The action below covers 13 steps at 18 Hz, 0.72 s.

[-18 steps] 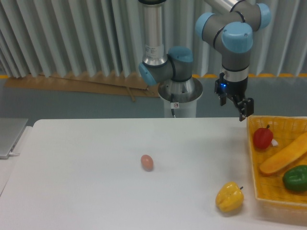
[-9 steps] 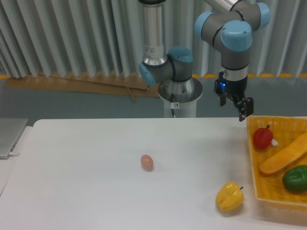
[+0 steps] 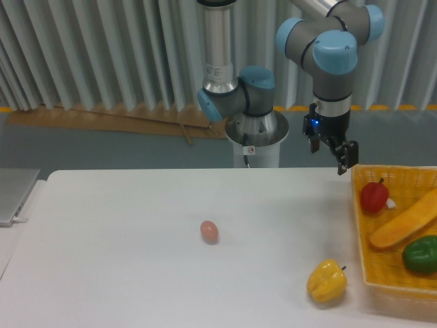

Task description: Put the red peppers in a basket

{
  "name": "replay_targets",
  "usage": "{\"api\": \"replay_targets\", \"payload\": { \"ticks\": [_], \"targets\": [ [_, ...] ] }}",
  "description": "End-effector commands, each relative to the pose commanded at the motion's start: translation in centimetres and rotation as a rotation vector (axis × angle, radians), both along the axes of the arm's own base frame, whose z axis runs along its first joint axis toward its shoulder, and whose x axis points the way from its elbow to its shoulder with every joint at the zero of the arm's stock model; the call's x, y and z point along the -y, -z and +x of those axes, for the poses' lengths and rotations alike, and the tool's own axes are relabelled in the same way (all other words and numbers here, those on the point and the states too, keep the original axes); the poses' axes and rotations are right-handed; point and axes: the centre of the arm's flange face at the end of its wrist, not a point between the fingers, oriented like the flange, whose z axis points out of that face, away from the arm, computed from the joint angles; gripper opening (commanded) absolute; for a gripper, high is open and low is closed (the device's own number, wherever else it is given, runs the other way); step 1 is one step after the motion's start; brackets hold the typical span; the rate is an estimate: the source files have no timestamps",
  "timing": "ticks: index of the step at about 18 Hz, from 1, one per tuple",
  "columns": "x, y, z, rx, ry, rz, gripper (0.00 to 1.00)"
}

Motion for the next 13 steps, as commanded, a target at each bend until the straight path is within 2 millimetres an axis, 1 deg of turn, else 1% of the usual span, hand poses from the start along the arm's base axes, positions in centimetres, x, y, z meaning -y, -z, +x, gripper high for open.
{"api": "replay_targets", "payload": {
  "ticks": [6,7,8,11,13],
  "targets": [
    [-0.2,-0.1,0.1,0.013,0.006,0.031,1.00],
    [-0.8,-0.6,0.2,0.000,0.012,0.063,1.00],
    [-2.0,-0.7,0.9,0.010,0.027,0.106,1.00],
    [-3.8,-0.1,2.8,0.039,0.071,0.124,1.00],
    [-4.7,-0.1,3.6,0.043,0.102,0.130,1.00]
  ]
}}
